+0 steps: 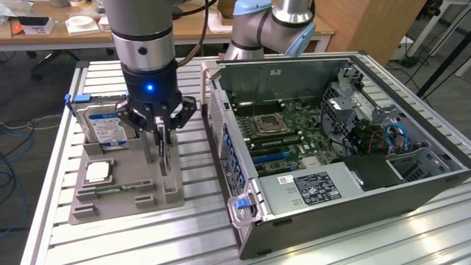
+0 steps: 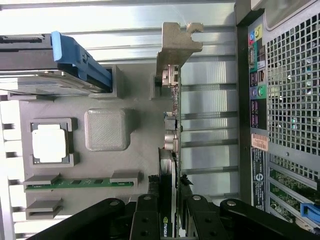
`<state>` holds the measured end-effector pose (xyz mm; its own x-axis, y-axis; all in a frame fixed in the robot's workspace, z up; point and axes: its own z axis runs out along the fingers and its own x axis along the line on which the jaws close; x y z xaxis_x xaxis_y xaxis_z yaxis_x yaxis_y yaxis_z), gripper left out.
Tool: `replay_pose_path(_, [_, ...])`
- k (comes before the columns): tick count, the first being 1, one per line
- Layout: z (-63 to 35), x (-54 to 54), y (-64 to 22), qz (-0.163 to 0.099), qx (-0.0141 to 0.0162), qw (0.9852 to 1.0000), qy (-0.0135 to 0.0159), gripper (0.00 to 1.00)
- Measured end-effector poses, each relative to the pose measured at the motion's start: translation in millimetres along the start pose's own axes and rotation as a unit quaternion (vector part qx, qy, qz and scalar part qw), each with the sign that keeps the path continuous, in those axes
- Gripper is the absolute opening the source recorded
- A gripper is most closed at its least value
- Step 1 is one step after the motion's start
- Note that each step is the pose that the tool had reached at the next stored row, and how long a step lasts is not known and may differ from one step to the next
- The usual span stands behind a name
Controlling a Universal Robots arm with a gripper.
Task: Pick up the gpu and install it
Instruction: 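Pick up the gpu and move the gpu toward the slot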
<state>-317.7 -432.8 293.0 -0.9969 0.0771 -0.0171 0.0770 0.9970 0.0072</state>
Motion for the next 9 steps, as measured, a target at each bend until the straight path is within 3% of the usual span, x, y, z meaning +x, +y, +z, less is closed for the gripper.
replay_pose_path(9, [-12.9,-0.2,0.1,0.0,0.0048,1.0,-0.0004,0.26])
